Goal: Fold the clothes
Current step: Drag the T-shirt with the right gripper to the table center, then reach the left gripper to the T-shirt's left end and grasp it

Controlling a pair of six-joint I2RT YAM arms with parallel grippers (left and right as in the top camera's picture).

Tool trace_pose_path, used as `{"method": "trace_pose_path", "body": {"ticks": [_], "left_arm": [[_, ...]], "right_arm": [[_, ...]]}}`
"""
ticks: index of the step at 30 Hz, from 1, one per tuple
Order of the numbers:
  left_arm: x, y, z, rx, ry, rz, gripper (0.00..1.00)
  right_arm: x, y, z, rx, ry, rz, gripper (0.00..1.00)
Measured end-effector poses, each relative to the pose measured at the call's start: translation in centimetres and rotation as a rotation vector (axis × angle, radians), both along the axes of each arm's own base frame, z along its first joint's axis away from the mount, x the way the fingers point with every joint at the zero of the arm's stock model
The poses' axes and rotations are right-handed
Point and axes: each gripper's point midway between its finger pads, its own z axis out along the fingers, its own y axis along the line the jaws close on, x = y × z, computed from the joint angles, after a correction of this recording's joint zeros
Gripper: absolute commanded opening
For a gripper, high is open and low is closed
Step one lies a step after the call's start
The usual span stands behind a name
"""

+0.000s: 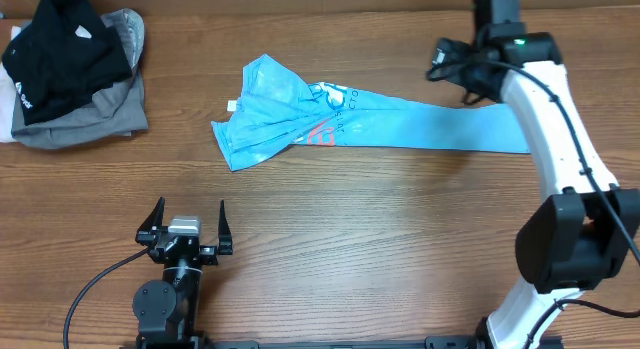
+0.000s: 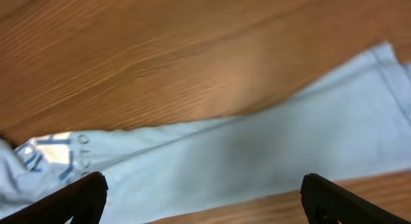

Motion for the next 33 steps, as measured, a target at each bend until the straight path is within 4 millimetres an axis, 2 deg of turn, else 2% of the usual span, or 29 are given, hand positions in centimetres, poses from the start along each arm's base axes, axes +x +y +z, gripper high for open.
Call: {"method": "trace_pose_path", "body": {"ticks": [5,8,12,27,29,33], "left_arm": [[0.0,0.0,0.0,0.0,0.0,0.0,1.0],[0.0,0.0,0.0,0.0,0.0,0.001,1.0],[0.0,0.3,0.0,0.007,0.0,0.016,1.0],[0.0,0.8,0.0,0.019,0.0,0.044,1.0],[0.1,0.9,1.0,0.027,-0.043,0.051,1.0],[-0.2,-0.2,5.3,0.009,-0.218,-0.009,1.0]], "right_arm": [[-0.4,-3.8,-1.4,0.051,0.017,-0.158,1.0],[-1.3,-6.1,-2.8,0.099,0.052,-0.289,1.0],[-2.3,-8.0,-4.1,0.13,0.082,-0.376,1.0],[-1.8,-7.9,-4.1,0.15,0.057,-0.398,1.0],[-1.8,-7.9,-4.1,0.15,0.057,-0.398,1.0],[-1.8,-7.9,-4.1,0.149,0.058,-0.398,1.0]]}}
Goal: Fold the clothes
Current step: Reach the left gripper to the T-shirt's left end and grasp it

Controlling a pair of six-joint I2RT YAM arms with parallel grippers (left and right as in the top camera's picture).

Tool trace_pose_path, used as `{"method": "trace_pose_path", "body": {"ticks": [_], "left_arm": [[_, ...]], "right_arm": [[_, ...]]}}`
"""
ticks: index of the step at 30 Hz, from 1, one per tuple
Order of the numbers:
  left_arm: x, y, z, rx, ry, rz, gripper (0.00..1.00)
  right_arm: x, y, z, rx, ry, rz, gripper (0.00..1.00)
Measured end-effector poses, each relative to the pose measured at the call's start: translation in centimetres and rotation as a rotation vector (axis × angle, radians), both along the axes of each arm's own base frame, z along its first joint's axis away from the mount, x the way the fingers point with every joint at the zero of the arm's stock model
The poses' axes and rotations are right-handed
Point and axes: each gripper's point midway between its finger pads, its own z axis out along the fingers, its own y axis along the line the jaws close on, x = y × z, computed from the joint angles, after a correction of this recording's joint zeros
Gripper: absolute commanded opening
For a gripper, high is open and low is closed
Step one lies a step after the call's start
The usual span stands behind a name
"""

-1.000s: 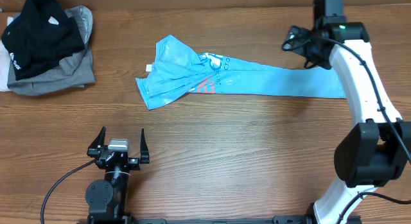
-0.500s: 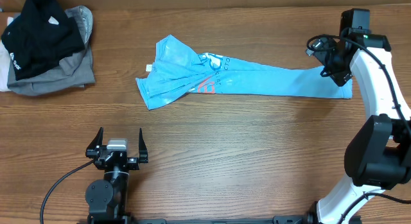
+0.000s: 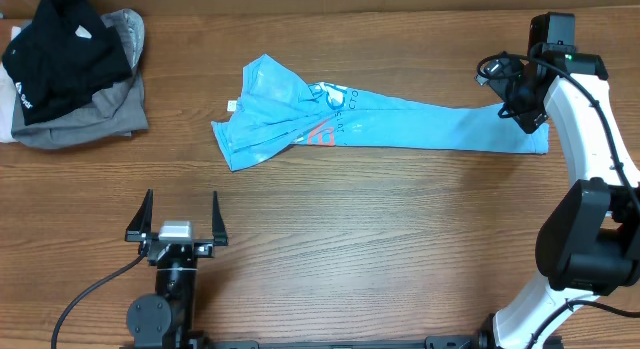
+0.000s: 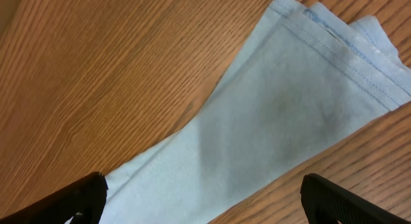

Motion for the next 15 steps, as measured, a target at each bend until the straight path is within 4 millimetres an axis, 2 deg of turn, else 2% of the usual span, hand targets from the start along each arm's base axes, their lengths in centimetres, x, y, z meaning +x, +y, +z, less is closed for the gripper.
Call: {"method": "trace_pose_path", "body": {"ticks": [4,9,15], "left_arm": [[-0.6,-1.6,2.5,0.018,-0.106,-0.093,1.0],[-0.8,-2.4,2.9,0.028,-0.114,-0.139,1.0],[-0.1,-2.8,5.6,0.03,-0.082,-0.164,1.0]], "right_arm": [[0.0,0.0,0.0,-0.001,-0.002,0.0,1.0],[0.1,0.0,0.0,-0.002,-0.003,0.0,1.0],[0.3,-0.1,0.1,-0.004,-0.015,0.0,1.0]]}}
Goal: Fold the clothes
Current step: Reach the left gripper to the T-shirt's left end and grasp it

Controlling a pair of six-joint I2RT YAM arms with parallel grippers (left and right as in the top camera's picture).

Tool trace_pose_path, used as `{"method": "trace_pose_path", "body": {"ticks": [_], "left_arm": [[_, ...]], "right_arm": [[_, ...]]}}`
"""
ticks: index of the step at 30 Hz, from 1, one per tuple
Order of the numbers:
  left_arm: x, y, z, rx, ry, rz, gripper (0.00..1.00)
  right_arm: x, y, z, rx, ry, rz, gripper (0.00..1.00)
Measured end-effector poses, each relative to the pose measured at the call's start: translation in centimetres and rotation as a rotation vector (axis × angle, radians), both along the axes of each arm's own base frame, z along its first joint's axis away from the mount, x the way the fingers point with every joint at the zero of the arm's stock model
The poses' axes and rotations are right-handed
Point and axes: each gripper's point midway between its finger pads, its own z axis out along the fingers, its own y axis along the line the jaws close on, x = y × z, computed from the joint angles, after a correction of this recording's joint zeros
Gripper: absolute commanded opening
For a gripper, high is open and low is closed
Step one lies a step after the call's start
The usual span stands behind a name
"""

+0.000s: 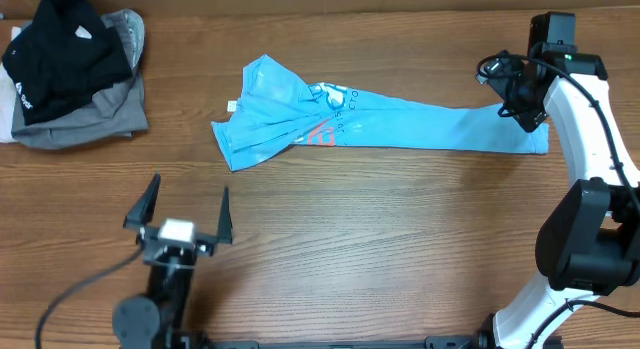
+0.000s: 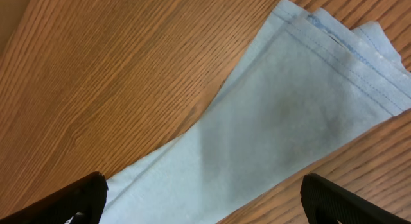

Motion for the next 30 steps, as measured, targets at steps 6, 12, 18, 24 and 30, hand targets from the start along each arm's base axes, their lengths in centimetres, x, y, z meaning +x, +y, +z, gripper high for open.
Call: {"method": "trace_pose_path", "body": {"ticks": [6,12,18,24,30], "left_arm": [[4.7,-0.7,0.5,0.003,0.255,-0.051,1.0],[10.6,-3.1,-0.3,-0.009,0.458,-0.214,1.0],[13.2,-5.6,-5.0,-0.097,0.796,-0.383,1.0],[16.1,-4.9,-9.9,-0.185,1.21,-0.327,1.0],[18.6,-4.4,-12.9,-0.228,1.304,-0.281,1.0]], "right_arm": [[-0.1,0.0,-0.1,0.001,0.006,0.0,1.0],[-0.3,0.0,-0.1,0.002,0.014,0.0,1.0],[-0.4,0.1,-0.2,0.003,0.017,-0.001,1.0],[-0.4,0.1,-0.2,0.003,0.019,0.0,1.0],[-0.5,0.1,-0.2,0.003,0.021,0.0,1.0]]}}
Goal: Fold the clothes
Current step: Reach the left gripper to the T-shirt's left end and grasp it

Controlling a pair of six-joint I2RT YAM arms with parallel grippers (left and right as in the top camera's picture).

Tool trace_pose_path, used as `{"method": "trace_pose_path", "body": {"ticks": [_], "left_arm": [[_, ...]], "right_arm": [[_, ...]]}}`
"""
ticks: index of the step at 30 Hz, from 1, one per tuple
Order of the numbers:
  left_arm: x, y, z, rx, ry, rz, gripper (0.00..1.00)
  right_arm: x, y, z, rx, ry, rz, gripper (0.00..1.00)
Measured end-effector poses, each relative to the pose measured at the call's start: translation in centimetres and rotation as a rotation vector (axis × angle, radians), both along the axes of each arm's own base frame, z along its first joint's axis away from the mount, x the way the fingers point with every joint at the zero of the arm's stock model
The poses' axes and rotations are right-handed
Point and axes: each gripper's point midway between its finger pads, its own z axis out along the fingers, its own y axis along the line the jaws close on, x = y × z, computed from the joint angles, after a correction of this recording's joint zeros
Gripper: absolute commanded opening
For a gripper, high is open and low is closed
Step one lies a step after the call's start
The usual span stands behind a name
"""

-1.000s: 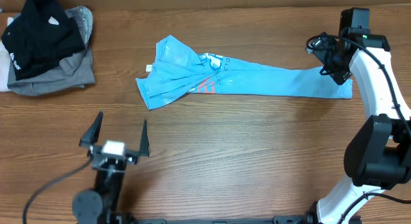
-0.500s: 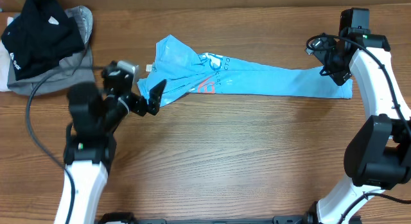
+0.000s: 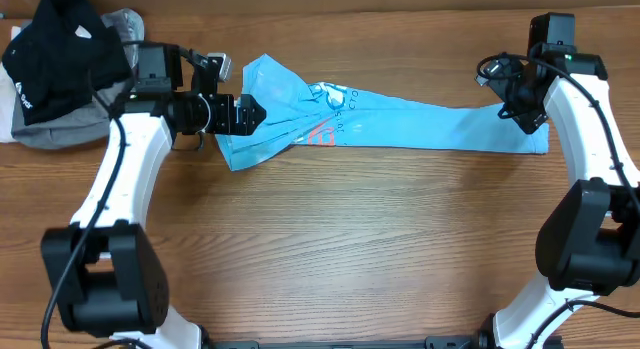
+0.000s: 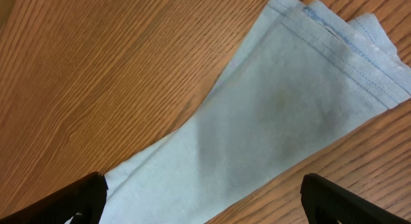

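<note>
A light blue shirt (image 3: 400,127) lies stretched into a long band across the far side of the table, bunched at its left end (image 3: 265,119). In the overhead view my left gripper (image 3: 248,113) is over that bunched end; how its jaws stand does not show. My right gripper (image 3: 522,114) hovers over the shirt's right end. In the right wrist view the right gripper (image 4: 205,199) is open, its black fingers (image 4: 70,199) wide apart, with the stitched hem (image 4: 340,54) below and nothing held.
A pile of other clothes sits at the far left: a black garment (image 3: 60,49) on top of a grey one (image 3: 95,124). Bare wooden table (image 3: 350,249) fills the near half. The left arm (image 3: 125,179) reaches up the left side.
My left arm has moved from the near table edge to the bunched left end of the blue shirt. The right gripper still hovers open over the right hem.
My right gripper was open over the middle-right of the shirt, with the left arm parked near the front edge. Then the right gripper stood over the shirt's right hem and stayed. The left gripper was lifting from rest, and now it is at the shirt's left end.
</note>
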Motion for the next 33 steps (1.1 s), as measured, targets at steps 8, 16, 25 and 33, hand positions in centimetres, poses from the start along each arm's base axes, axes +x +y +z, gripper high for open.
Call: {"method": "trace_pose_path", "body": {"ticks": [8,16,25,33], "left_arm": [[-1.7,3.0,-4.7,0.136,0.218,0.17,1.0],[-2.4,3.2,-9.9,0.162,0.355,0.185,0.97],[-1.9,1.4,-11.4,0.127,0.371,0.156,0.86],[-0.6,1.8,-9.1,0.149,0.348,0.167,0.87]], "right_arm": [[0.0,0.0,0.0,0.0,0.0,-0.001,1.0],[0.0,0.0,0.0,0.0,-0.001,-0.001,1.0],[0.0,0.0,0.0,0.0,-0.001,0.0,1.0],[0.1,0.0,0.0,-0.001,-0.005,0.0,1.0]]}}
